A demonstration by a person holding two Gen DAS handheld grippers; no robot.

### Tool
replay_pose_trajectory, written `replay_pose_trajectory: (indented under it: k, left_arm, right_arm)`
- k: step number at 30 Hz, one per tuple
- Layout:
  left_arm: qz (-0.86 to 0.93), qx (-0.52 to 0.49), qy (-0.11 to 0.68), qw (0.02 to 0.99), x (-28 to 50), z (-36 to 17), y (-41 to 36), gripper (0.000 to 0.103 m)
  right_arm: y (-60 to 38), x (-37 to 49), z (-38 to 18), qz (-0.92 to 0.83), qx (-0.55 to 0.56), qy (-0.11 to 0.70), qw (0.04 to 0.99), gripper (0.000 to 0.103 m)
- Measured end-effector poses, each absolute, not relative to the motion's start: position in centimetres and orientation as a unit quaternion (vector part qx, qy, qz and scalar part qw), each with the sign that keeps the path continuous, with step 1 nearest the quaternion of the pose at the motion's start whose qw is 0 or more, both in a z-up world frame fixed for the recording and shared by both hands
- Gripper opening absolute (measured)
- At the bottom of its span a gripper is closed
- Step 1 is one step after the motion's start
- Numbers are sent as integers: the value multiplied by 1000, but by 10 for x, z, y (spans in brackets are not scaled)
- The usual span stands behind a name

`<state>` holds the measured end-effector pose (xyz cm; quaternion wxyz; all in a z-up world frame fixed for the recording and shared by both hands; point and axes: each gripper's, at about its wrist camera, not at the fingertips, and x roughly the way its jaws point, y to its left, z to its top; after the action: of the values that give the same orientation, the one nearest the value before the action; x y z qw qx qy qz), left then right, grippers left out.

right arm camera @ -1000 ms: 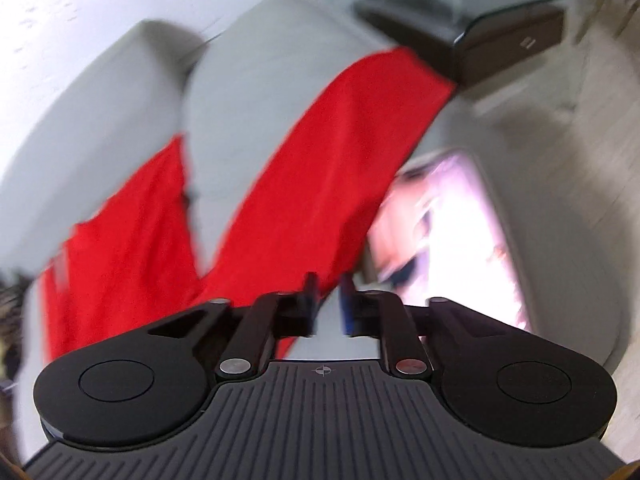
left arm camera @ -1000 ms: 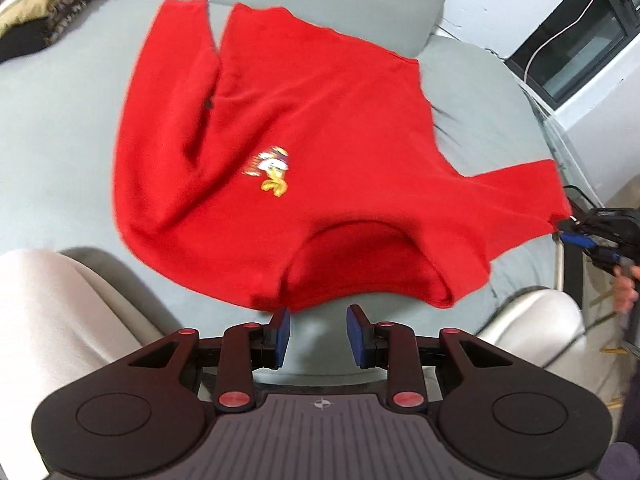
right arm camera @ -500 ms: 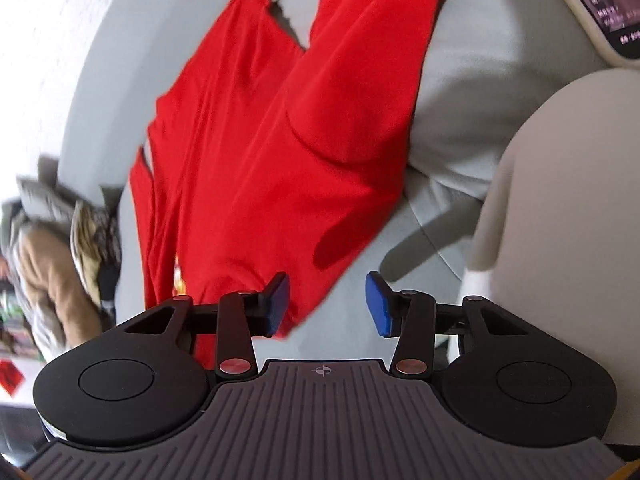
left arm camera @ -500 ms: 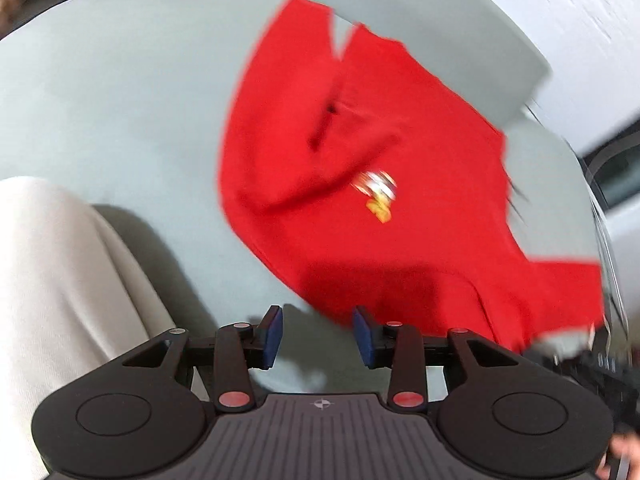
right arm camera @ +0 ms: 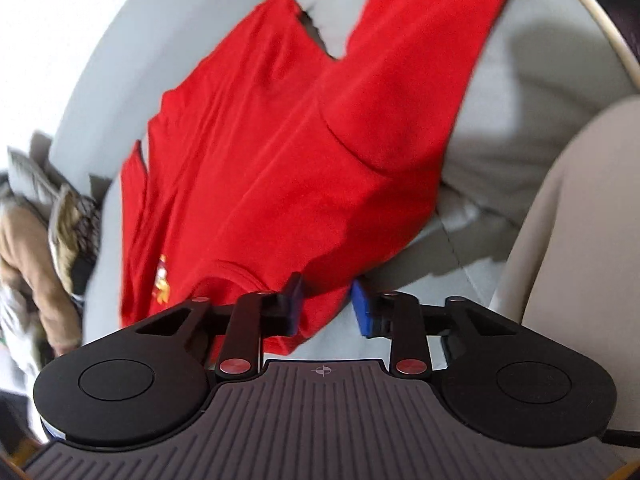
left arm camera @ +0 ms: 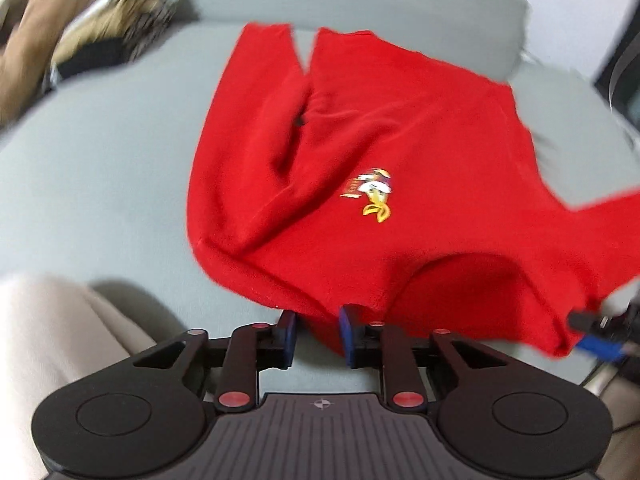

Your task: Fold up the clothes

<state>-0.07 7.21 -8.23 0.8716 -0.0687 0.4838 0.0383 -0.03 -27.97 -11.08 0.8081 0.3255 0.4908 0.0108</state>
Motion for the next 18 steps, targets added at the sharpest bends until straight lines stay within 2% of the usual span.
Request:
replay_pose_trajectory:
  k: [1, 2, 3, 4, 9, 13, 18]
  left_arm:
    - [37, -65, 487, 870, 1, -84, 71, 13]
    - [34, -69, 489, 869, 3, -85, 72, 6]
    - [30, -76, 491, 867, 4, -86, 73, 3]
    - [26, -78, 493, 866, 5, -86, 72, 0]
    - [9, -74, 492, 867, -12, -74, 73, 0]
    - [0, -88, 483, 871, -19, -61, 75, 0]
    - [8, -92, 524, 847, -11, -86, 72, 1]
  right_arm:
    - [-280, 1, -110, 9, 324, 491, 809, 30]
    - [-280, 1, -110, 7, 322, 490, 810, 26]
    - [-281, 1, -109, 4, 316, 487, 815, 11]
    - [-281, 0, -108, 4, 303, 482, 822, 4]
    - [-274, -5, -97, 12, 257, 480, 838, 2]
    - [-281, -16, -85, 27, 282, 498, 820, 2]
    - [-275, -9, -105, 20, 254, 542, 801, 2]
